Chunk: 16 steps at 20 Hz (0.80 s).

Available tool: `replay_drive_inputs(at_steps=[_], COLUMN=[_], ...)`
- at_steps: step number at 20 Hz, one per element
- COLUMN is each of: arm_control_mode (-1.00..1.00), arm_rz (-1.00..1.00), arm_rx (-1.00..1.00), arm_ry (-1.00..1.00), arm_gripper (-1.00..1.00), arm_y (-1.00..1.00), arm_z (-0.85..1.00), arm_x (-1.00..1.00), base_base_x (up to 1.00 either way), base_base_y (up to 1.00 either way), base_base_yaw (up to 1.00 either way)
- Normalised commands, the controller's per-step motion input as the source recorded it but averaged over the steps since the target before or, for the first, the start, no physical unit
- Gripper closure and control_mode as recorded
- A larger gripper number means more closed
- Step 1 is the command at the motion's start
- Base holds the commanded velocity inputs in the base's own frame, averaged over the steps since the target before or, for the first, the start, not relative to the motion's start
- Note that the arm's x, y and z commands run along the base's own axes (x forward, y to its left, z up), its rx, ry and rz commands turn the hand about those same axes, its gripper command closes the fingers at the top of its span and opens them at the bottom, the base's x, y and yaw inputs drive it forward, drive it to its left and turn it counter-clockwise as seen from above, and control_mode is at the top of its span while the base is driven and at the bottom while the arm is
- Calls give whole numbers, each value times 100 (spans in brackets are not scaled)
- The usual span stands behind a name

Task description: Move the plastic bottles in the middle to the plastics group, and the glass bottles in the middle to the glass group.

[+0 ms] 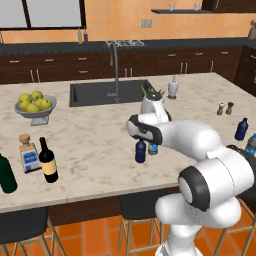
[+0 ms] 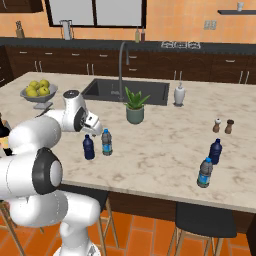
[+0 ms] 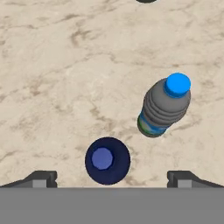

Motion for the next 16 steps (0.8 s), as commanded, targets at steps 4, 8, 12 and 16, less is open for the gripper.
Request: replay_drive_inputs(at_steps=[4,8,12,16], arm_control_mode=[-100,-100,-100,-100], arm_rz=[0,0,0,0], arm_rx=[0,0,0,0], arm_ry=[20,13,3,9], arm_gripper=[-100,-100,-100,-100], arm_y=[1,4,6,1], arm_z=[-39,-32,-32,-33], arm_x=[15,1,0,0], base_base_x=[0,0,0,0], base_base_y=[0,0,0,0], base_base_yaw=[0,0,0,0])
